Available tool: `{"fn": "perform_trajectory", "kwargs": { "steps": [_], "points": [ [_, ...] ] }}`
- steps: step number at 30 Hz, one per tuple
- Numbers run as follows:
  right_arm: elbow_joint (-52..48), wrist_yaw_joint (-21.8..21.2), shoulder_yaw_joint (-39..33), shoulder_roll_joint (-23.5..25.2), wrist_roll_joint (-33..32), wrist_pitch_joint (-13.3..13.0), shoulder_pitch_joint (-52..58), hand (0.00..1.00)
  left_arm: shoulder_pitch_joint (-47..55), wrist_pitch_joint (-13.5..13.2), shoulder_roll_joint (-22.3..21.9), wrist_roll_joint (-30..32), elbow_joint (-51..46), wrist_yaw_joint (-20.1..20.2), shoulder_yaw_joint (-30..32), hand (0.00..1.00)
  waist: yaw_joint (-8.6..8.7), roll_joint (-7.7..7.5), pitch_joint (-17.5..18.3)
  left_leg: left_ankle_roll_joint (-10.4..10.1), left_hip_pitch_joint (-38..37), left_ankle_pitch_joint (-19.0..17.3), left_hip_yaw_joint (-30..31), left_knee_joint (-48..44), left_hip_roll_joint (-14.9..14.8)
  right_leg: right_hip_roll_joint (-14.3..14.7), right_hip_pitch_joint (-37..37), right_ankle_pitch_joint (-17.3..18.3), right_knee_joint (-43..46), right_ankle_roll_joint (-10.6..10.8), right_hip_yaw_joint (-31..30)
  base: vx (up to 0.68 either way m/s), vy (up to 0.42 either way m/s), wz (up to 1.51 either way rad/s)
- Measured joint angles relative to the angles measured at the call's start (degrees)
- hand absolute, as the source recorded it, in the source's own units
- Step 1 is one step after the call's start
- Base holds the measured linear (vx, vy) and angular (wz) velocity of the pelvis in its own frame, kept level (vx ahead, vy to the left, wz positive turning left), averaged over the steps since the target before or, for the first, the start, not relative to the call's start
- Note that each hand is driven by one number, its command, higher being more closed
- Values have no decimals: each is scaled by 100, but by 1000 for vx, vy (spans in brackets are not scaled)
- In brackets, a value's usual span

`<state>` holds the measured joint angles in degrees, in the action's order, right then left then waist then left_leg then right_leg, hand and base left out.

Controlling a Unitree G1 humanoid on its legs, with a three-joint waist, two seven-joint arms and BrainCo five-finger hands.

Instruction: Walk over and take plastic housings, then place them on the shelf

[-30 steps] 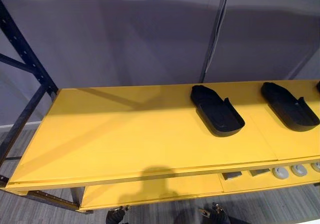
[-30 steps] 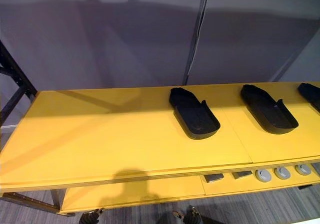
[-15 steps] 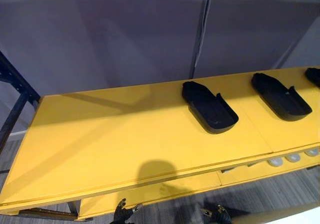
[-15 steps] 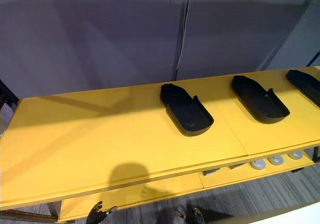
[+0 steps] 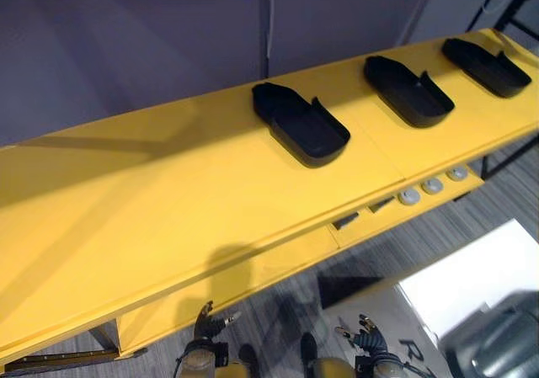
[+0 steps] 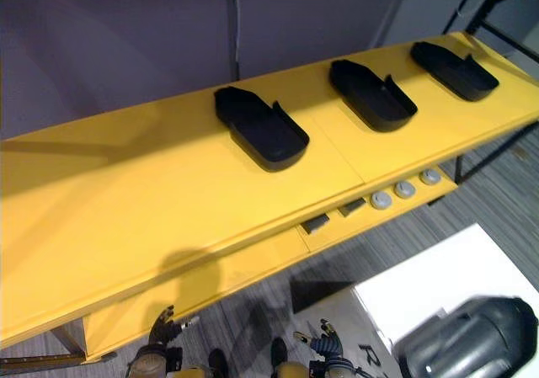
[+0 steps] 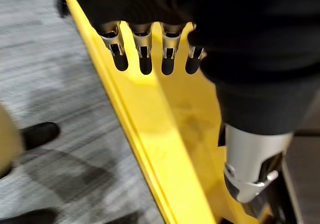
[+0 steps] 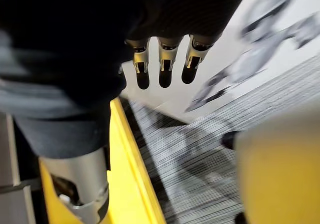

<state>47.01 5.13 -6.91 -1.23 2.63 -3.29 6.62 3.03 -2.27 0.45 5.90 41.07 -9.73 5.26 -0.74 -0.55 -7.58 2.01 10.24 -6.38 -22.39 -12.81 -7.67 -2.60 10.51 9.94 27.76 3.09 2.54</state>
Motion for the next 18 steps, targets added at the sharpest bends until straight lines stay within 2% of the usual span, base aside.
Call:
{"fn": "perform_trajectory", "kwargs": {
  "steps": [1, 2, 3, 4, 5, 7, 8, 12, 14, 15, 16, 17, 18],
  "points": [
    [82, 4, -1, -2, 1, -2, 18, 0, 5, 0, 4, 1, 0, 1, 5, 0, 1, -50, 61, -20, 38, 25, -27, -2, 25, -73, -98, 127, 54, 73, -3, -38, -163, -27],
    [312, 9, 12, -17, 2, 1, -25, 0, 35, 4, 33, 2, 15, 1, 17, 0, -44, -209, 201, -76, 161, 74, -172, -2, 101, -191, -217, 299, -438, 260, -51, -43, -184, -59],
    [446, 43, 15, -69, 54, 11, -110, 0, 41, 21, 53, 3, 119, 1, 6, 0, -87, -264, 387, -203, 367, 249, -252, 163, 199, -183, -263, 302, -1208, 215, -59, -39, -222, -79],
    [501, 54, 17, -126, 99, 9, -218, 0, 22, 27, 37, 4, 154, 6, -1, 0, -94, -242, 403, -203, 426, 364, -239, 294, 230, -155, -283, 215, -1501, 70, -101, -34, -172, -77],
    [641, 75, 13, -239, 132, 11, -412, 0, -32, 36, 5, 20, 273, 23, -43, 0, -4, -142, 354, -167, 418, 592, -99, 536, 244, -54, -268, 3, -1740, -46, -195, -31, -140, -46],
    [755, 85, 6, -316, 248, 19, -420, 0, -57, 56, 9, 116, 358, 40, -202, 0, 113, -143, 351, -223, 172, 701, -101, 724, 224, -1, -432, -13, -1805, -67, -230, -16, -82, -18],
    [810, 84, 13, -307, 250, 33, -363, 0, -56, 52, 6, 139, 359, 56, -265, 0, 113, -160, 365, -232, -29, 702, -137, 788, 214, 24, -573, -37, -1887, -95, -309, 6, -49, -27],
    [854, 89, 23, -284, 305, 32, -406, 0, -119, 37, 21, 342, 433, 61, -275, 0, 135, -39, 412, -248, -152, 713, -450, 879, 140, 97, -561, -275, -2102, -86, -523, -17, -13, -54],
    [872, 97, 25, -290, 454, 32, -482, 0, -82, 41, 16, 389, 515, 81, -231, 0, 126, 2, 411, -248, -298, 713, -812, 875, 27, 116, -505, -593, -2255, -93, -103, -56, -18, -95],
    [869, 99, 26, -282, 474, 31, -519, 0, -57, 48, 8, 397, 521, 87, -218, 0, 117, 14, 408, -248, -329, 713, -927, 873, -48, 96, -499, -679, -2343, -161, 240, -90, -80, -103],
    [865, 108, 24, -283, 479, 32, -628, 0, -36, 61, 19, 428, 522, 98, -213, 0, 107, 62, 376, -265, -412, 699, -1232, 867, -106, -46, -440, -521, -2195, -406, 1444, -101, -142, -129],
    [864, 120, 27, -292, 483, 31, -742, 0, -57, 78, 24, 441, 519, 107, -229, 0, 107, 88, 298, -277, -599, 689, -1556, 870, -108, -452, -366, -266, -1642, -453, 2888, -85, -140, -148],
    [862, 124, 42, -269, 498, 30, -782, 0, -53, 80, 40, 439, 515, 110, -227, 0, 94, 85, 250, -321, -774, 641, -1788, 841, -109, -634, -391, -252, -1407, -403, 3413, -38, -92, -116]
  ]
}}
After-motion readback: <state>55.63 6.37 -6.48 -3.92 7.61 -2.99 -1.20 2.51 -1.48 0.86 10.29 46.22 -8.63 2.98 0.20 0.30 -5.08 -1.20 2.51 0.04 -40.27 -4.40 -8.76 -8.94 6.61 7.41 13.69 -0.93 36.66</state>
